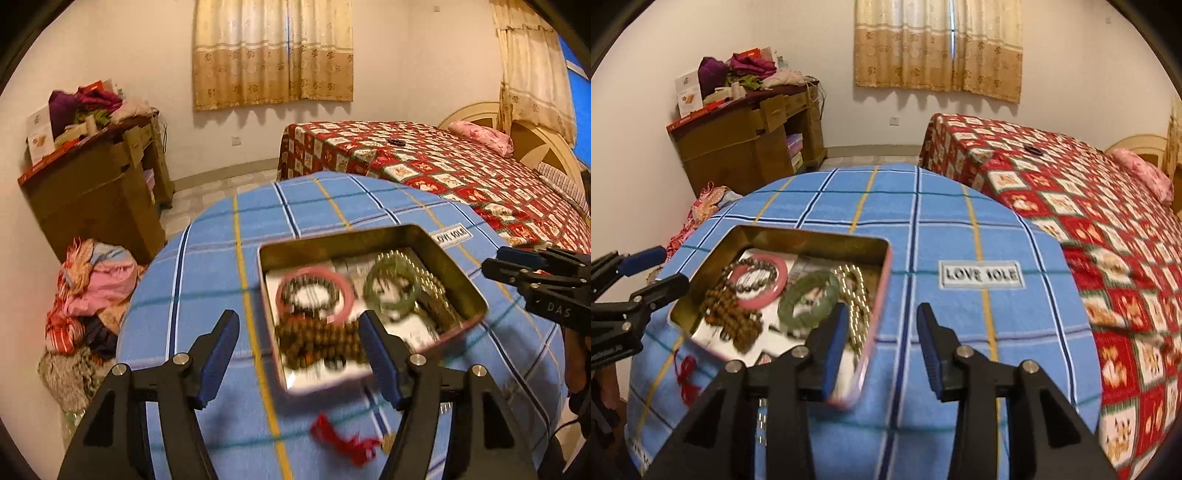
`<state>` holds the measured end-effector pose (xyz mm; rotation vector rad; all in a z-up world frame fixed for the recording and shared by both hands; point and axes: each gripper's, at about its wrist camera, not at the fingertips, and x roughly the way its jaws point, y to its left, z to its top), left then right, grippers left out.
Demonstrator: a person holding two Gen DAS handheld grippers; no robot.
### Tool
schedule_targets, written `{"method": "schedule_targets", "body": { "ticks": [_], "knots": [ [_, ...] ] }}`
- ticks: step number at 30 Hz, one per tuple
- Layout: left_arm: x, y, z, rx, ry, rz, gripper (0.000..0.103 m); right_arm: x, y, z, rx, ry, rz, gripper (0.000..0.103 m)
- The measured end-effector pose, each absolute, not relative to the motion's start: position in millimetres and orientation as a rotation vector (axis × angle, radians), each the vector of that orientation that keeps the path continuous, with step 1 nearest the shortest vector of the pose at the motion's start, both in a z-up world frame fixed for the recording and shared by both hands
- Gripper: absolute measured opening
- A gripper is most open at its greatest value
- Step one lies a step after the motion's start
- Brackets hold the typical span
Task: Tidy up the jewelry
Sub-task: 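Withdraw both grippers from the tin toward the remaining jewelry, then close the left gripper on the red tassel cord while the right lowers around the silver bangle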
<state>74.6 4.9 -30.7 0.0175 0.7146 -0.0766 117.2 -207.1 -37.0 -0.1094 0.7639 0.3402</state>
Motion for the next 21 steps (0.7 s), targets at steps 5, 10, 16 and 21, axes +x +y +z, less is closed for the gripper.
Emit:
{"method": "schedule_targets", "body": {
  "ticks": [5,10,16,21],
  "knots": [
    [45,4,-46,0.024,0.761,-0.072,0.068,87,-219,-47,-0.109,0.789,0.325,0.045],
    [22,0,-64,0.015,0.816,-0.071,0.068,50,-226,-59,-0.101,0.84,0.34,0.045],
    [8,-10,-69,0.031,0.824,-0.065,0.068,15,-232,-57,-0.123,0.838,0.358,0.046],
    [1,-10,-64,0.023,0.809,-0.056,0.068,2,-225,-59,-0.096,0.825,0.399,0.07]
  ]
}}
